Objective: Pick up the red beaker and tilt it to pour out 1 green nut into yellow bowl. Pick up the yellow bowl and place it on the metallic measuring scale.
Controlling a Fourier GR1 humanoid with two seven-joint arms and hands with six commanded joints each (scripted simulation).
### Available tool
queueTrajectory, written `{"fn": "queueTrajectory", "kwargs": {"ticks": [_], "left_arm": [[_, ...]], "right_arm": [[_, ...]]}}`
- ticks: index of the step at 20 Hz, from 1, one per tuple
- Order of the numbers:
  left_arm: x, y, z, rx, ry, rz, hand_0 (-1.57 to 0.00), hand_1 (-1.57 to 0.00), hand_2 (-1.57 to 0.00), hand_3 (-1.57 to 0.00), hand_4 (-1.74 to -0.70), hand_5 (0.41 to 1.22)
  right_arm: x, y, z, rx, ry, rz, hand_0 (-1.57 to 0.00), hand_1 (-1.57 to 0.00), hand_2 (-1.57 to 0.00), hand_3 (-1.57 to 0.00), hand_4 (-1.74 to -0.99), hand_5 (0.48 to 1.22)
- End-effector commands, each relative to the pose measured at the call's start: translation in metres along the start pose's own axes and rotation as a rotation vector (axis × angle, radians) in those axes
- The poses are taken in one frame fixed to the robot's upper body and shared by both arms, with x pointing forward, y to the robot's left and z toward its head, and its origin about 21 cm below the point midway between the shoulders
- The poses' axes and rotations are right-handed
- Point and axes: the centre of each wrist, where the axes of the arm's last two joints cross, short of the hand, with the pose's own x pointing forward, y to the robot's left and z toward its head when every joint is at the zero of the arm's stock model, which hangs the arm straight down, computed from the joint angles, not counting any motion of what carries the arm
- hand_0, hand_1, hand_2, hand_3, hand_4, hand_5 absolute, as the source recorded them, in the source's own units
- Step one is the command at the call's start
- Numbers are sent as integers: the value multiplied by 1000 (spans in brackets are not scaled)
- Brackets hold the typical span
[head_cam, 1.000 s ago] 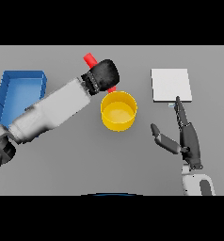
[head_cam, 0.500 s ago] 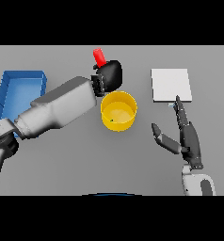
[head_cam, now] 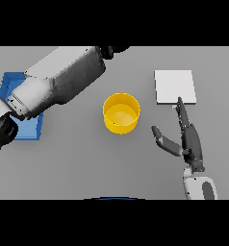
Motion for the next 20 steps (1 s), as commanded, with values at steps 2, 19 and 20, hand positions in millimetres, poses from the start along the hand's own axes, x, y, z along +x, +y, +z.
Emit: {"fn": "queueTrajectory", "kwargs": {"ticks": [2, 19, 20], "left_arm": [[-37, -10, 11, 5, 100, 82, -1571, -1571, -1571, -1571, -1720, 1221], [-45, -273, 127, -54, 1002, 1758, -1571, -1571, -1571, -1564, -1740, 1221], [-34, -282, 130, -60, 1051, 1821, -1571, -1571, -1571, -1566, -1741, 1221]], "right_arm": [[1, -1, -1, 11, -7, -10, 1, 1, 1, 1, -1128, 554], [-4, -4, -10, 79, -8, 27, 1, 1, 1, 1, -1134, 632], [-4, -3, -8, 84, -14, 22, 1, 1, 1, 1, -1133, 640]]}}
